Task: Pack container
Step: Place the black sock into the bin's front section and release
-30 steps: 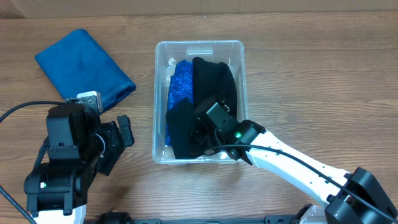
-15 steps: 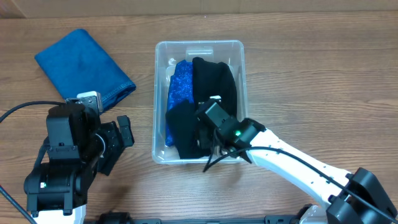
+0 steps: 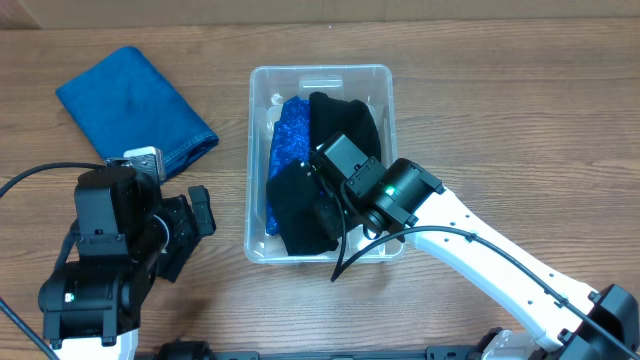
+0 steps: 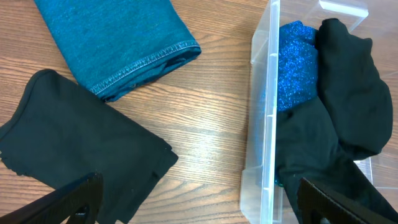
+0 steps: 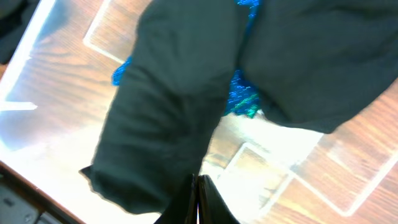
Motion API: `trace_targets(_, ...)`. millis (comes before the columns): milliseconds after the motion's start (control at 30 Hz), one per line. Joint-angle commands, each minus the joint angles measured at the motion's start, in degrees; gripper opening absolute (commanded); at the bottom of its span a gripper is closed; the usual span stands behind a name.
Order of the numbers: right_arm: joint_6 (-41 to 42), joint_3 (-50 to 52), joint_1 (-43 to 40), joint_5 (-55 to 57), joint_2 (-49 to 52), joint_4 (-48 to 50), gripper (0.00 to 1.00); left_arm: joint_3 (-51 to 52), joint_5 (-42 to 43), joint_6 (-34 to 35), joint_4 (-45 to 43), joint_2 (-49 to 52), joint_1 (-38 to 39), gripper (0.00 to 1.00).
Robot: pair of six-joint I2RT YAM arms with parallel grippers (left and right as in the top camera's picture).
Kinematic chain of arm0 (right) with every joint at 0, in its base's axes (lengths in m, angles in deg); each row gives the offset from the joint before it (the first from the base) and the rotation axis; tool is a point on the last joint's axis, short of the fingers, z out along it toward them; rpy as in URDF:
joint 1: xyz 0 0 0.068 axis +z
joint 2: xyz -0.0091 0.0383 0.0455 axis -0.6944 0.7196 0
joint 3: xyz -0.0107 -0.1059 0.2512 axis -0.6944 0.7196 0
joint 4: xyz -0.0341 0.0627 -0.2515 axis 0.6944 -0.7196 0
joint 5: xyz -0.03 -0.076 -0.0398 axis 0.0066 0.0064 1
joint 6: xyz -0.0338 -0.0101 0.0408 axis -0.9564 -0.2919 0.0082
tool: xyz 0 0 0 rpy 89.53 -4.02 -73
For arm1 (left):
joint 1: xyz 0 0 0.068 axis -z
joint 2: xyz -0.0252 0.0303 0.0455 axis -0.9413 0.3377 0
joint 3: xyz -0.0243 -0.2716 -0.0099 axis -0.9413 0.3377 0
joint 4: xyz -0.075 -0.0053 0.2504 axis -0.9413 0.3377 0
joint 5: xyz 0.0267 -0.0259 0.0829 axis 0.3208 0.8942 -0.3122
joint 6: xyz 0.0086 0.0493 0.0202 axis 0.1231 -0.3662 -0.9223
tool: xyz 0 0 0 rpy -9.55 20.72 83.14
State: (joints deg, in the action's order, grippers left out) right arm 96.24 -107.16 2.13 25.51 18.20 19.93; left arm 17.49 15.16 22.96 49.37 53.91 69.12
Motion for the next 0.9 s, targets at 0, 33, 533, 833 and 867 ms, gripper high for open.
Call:
trace_targets(0, -3.08, 0.15, -0.09, -8.74, -0.55, 0.17, 0.04, -1.27, 0.20, 0.39, -0.07, -0.02, 0.02, 1.00)
trace_targets(33, -3.54, 0.59, -0.04, -9.84, -0.55, 0.22, 0.04, -1.27, 0.20, 0.39, -0.07, -0.02, 0.02, 1.00)
trace_targets(533, -17.49, 5.46, 0.55, -18.53, 17.16, 6.03, 0.04, -1.27, 0.20, 0.39, -0.04, -0.02, 0.02, 1.00)
trace_targets(833, -14.25, -0.35, 0.11, -8.44, 16.11, 2.38, 0.16, -1.27, 0.20, 0.39, 0.13, -0.02, 0.02, 1.00)
trace_targets(867, -13.22, -2.99, -0.28, -6.40, 15.12, 0.94, 0.19, -1.27, 0.20, 0.39, 0.13, -0.02, 0.02, 1.00)
